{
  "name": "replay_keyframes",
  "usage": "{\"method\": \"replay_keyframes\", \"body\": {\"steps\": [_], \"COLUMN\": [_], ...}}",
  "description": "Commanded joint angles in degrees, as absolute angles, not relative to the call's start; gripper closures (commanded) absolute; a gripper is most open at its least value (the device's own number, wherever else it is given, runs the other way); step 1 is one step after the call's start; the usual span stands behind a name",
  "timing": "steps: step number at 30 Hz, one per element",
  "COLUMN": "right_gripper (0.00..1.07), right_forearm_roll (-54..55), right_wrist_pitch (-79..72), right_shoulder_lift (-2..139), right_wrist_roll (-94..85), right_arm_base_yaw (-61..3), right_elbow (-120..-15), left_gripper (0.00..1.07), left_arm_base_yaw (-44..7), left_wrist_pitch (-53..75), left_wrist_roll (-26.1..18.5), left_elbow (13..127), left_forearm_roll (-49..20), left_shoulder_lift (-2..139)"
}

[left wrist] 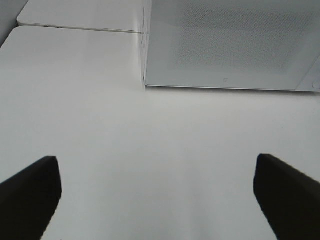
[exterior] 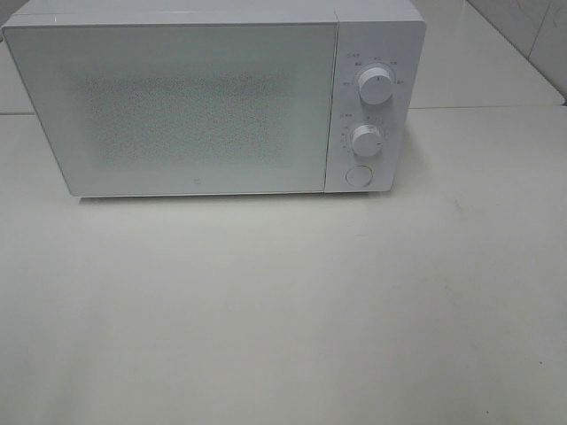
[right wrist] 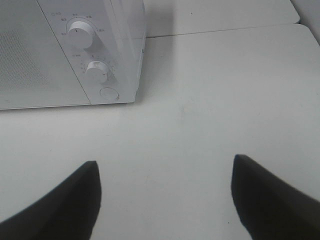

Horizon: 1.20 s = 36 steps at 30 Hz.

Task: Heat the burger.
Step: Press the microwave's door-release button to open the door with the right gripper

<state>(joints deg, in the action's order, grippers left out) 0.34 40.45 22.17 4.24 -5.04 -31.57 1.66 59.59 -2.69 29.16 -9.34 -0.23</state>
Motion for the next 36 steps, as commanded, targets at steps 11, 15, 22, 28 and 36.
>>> {"method": "replay_keyframes", "body": {"steps": [11, 15, 22, 28, 36], "right_gripper": [0.39, 0.39, 0.39, 0.39, 0.39], "right_forearm_roll": [0.6, 0.6, 0.6, 0.6, 0.5], "right_wrist_pitch": [25.8, 19.3, 2.2, -9.1, -26.3], "right_shoulder_lift": [34.7, 37.0, 44.6, 51.6, 60.4], "right_wrist_roll": [3.4, 3.4, 4.0, 7.2, 7.6], "right_arm_base_yaw": [-4.6, -4.6, -4.6, -4.6, -4.6], "right_elbow": [-30.9, -28.3, -22.3, -19.9, -16.6], "left_gripper": [0.07, 0.07, 0.07, 0.07, 0.07], "left_arm_base_yaw": [1.8, 1.8, 1.8, 1.8, 1.8], "left_wrist_pitch": [58.8, 58.8, 58.8, 58.8, 58.8], "left_wrist_roll": [-2.6, -2.6, -2.6, -2.6, -2.6], "left_elbow": [28.9, 28.9, 28.9, 28.9, 28.9], "left_forearm_roll": [-9.6, -9.6, -9.6, -9.6, -9.6], "left_shoulder_lift": [-1.4, -1.4, -1.4, -1.4, -1.4]}}
